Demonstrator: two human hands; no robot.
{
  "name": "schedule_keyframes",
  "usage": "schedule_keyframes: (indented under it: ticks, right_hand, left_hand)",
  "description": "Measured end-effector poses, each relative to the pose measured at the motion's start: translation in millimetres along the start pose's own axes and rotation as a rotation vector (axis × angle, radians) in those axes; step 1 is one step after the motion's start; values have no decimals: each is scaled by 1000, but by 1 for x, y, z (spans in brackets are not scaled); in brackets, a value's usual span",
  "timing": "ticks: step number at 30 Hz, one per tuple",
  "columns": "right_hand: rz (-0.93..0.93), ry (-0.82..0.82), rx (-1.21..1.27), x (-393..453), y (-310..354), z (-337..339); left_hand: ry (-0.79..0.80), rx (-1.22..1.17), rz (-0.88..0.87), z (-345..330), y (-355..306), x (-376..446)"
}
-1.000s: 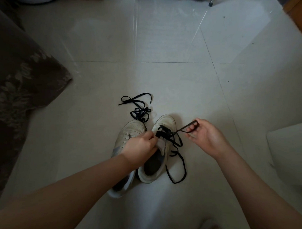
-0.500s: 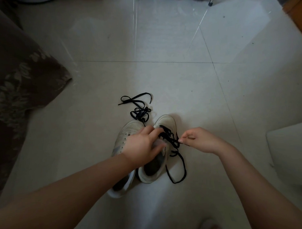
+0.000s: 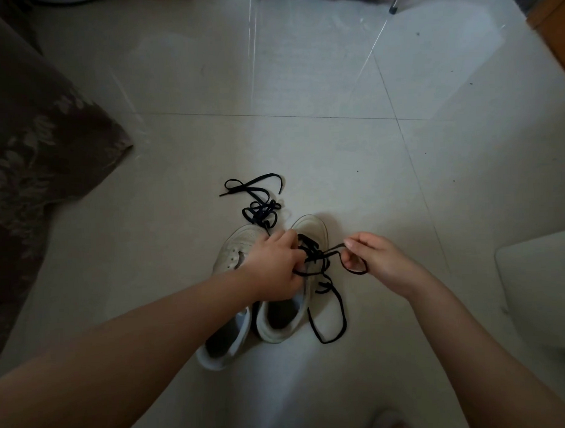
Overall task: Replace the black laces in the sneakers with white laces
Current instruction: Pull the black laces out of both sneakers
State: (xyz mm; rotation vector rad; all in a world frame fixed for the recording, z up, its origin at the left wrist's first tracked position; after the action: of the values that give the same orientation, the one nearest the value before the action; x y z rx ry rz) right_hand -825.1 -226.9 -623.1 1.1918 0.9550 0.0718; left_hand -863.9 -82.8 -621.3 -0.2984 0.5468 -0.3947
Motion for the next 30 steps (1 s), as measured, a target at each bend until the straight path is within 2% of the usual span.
schedule_keyframes:
  ticks: [2,4,6,8,10,14,16,18,19,21,23,25,27,30]
  right_hand:
    - [13,-37,216,2,-6,-1]
    - [12,-54,380,3,-10,-3]
    - [10,-72,421,4,-11,-4]
    - [27,-69,434,5,-9,-5]
    - [68,-22,506,5,-4,-11]
    - [62,19,564,7,-1,-24]
    - [16,-42,370,9,-4,-19]
    - [-41,-91,-34,11,-2,-14]
    - [-61,-105,-243,12,0,-14]
    - [-69,-94,-564,16,4,-21]
    - [-72,-45,-796,19,8,-35]
    - [-65,-61,-1051,21,15,-42]
    - [-25,-109,-1144,20,22,-42]
    - [62,-216,-886,16,24,-27]
  left_hand:
    - [-33,-84,-32,-3,4,-9]
    - [-105,-317,-14,-4,17,-18]
    - [-262,-617,96,-1,44,-27]
    - [-409,-782,304,-1,77,-38]
    - [-418,-722,472,-2,97,-42]
    - [-224,-489,556,-10,97,-37]
    - [-331,-279,448,6,75,-37]
    - [-480,-90,246,26,39,-40]
    - [-481,-12,151,28,22,-37]
    - [-279,67,32,16,-2,-23]
    - [-57,105,26,-1,-9,-11]
    - [7,168,67,-6,-7,-8]
    - [-25,197,85,-6,-4,-8]
    - [-91,224,62,-7,-3,-12]
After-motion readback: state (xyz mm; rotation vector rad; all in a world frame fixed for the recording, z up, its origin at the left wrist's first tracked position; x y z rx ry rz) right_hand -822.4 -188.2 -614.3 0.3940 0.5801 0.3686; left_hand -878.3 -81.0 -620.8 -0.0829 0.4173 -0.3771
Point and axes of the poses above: each hand's wrist, its own x-axis towards the middle knuckle, its own z-axis out of the back of the hand, y = z × x, the point moved 9 cm from there along x, towards the middle knuckle, and after that the axes turned 15 degrees about y, right-handed, at the moved point
